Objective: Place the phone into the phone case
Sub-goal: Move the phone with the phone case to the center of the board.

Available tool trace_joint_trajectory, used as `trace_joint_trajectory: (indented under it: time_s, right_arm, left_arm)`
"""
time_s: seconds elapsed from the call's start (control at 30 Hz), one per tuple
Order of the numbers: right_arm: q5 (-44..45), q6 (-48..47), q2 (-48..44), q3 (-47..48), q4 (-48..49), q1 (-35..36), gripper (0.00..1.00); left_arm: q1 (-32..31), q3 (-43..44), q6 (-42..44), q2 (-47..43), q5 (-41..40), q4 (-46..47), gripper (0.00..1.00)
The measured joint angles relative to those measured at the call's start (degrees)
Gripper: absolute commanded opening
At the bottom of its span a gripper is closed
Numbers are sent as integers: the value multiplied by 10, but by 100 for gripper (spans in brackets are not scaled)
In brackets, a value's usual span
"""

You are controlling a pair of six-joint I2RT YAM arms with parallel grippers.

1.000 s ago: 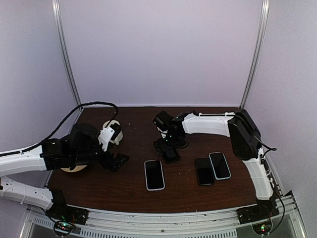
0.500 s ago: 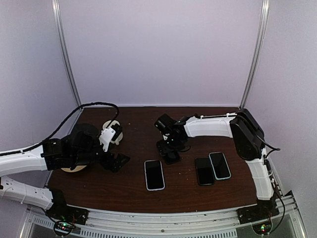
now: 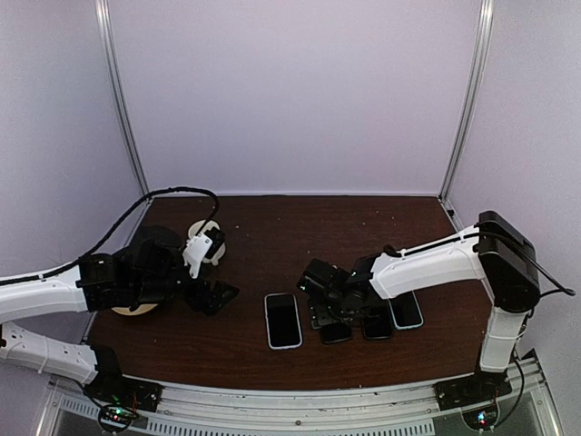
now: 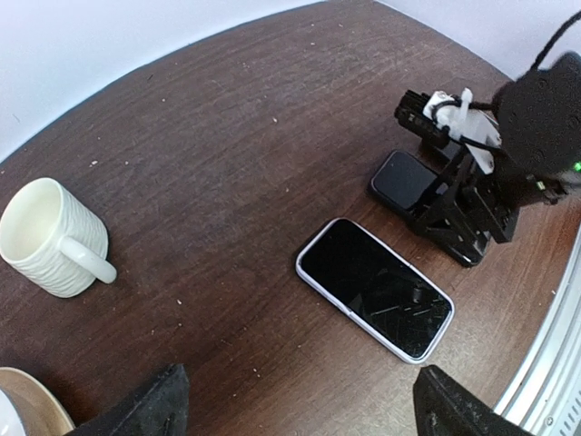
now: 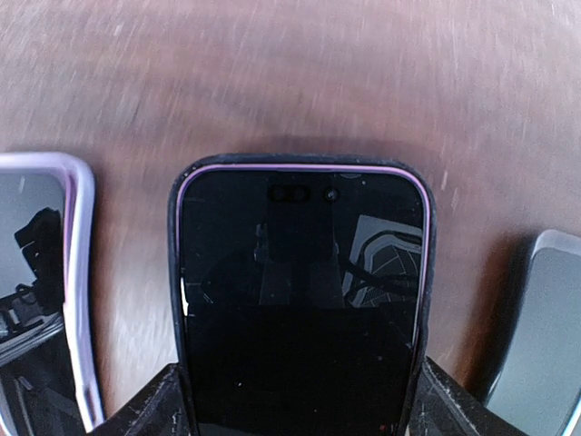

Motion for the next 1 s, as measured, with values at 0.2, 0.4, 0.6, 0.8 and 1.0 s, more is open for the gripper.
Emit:
trace_joint_trajectory:
  time_s: [0.2, 0.4, 0.6, 0.8, 1.0]
  right_arm:
    - [15, 68, -9, -20, 6, 32, 57]
    - [26, 102, -12, -31, 16, 34, 63]
    - [26, 108, -11, -31, 16, 35, 76]
    - [26, 79, -11, -14, -10, 37, 90]
    - [26, 30, -21, 33, -45, 36, 95]
  left_arm:
    - [0, 0, -5, 46, 13, -4, 74]
    - [0, 2, -14, 137, 37, -20, 66]
    - [0, 12, -16, 195, 40, -17, 60]
    - [0, 50, -15, 291, 41, -11, 57]
    - [0, 92, -7, 368, 41, 0, 56]
